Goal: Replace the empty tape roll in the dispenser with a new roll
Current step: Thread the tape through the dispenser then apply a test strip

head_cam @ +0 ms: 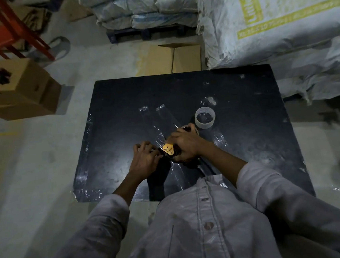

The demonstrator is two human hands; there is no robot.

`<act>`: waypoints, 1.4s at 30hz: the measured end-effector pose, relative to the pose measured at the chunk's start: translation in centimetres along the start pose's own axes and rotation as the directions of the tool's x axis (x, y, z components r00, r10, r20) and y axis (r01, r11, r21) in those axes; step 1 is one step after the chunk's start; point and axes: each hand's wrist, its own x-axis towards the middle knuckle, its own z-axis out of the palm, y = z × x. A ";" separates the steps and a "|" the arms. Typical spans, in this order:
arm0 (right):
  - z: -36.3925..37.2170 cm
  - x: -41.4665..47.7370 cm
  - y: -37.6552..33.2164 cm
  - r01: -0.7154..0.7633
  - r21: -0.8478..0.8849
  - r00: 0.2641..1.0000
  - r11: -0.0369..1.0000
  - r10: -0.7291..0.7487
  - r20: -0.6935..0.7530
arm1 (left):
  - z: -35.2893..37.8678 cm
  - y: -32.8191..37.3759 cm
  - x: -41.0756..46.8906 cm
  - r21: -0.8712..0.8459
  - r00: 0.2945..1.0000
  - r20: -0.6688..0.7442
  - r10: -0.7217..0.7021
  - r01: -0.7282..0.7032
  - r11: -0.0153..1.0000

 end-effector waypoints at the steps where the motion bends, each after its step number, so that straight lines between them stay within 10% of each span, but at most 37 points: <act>1: -0.1 -0.6 0.3 -0.048 0.102 0.999 0.994 0.050 -0.019 | 0.0 0.0 -0.1 0.004 1.000 0.002 -0.001 0.001 1.000; 9: 1.5 -6.8 3.3 -0.208 0.697 0.820 0.686 0.511 -0.259 | 0.3 0.3 -2.6 0.005 0.998 -0.002 0.069 -0.069 0.998; 14: 3.6 -9.5 4.8 -0.438 0.874 0.671 0.209 0.723 0.163 | 1.8 0.4 -4.0 -0.108 0.949 0.003 -0.314 0.313 0.944; 21: 5.1 -10.8 3.3 -0.610 0.789 0.696 -0.065 0.433 0.573 | 1.0 4.4 -3.3 -0.574 0.519 0.367 -0.772 0.779 0.252; 26: 5.0 -10.6 3.4 -0.690 0.710 0.684 -0.136 0.198 0.702 | -1.0 6.5 -1.1 -0.445 0.259 0.814 -0.520 0.854 -0.270; 32: 4.7 -10.9 2.0 -0.592 0.688 0.724 -0.419 0.099 0.683 | -1.0 6.7 0.0 -0.436 0.242 0.838 -0.488 0.836 -0.334; 42: 4.8 -11.6 4.4 -0.561 0.613 0.744 -0.556 -0.013 0.668 | -0.8 6.9 1.2 -0.484 0.328 0.810 -0.486 0.841 -0.241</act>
